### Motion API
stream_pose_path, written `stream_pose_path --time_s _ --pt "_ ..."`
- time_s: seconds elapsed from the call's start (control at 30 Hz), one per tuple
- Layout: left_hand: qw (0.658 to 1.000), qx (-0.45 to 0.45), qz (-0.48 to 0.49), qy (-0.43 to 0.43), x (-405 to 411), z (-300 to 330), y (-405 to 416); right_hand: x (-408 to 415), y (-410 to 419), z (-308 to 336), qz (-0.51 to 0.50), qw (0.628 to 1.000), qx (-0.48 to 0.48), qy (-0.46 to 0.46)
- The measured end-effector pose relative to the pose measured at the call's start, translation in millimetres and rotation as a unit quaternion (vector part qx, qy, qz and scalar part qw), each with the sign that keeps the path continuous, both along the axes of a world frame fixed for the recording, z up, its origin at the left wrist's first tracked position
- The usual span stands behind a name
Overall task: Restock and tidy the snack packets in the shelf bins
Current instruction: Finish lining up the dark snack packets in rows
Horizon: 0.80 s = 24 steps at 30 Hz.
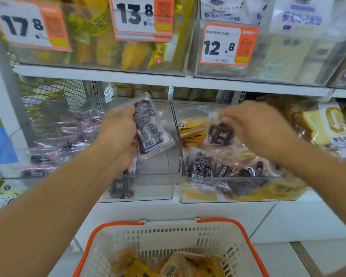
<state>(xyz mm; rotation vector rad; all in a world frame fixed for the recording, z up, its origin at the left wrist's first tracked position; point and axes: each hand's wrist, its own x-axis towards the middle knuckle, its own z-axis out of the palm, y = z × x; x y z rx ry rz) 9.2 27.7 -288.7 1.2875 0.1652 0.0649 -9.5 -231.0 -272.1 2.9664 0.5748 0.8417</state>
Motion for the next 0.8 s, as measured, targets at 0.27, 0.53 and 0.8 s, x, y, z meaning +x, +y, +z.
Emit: stream_pose_path --time_s 0.27,0.53,0.8 --pt "0.988 0.104 -0.116 -0.013 -6 -4 -6 -9 46 6 0.108 0.964 0.243 0.0" --pt "0.939 0.146 -0.308 -0.04 -18 -7 4 18 85 -15 0.117 0.98 0.158 -0.022" --pt "0.94 0.215 -0.252 -0.08 -14 -23 21 10 89 -12 0.182 0.894 0.333 0.238"
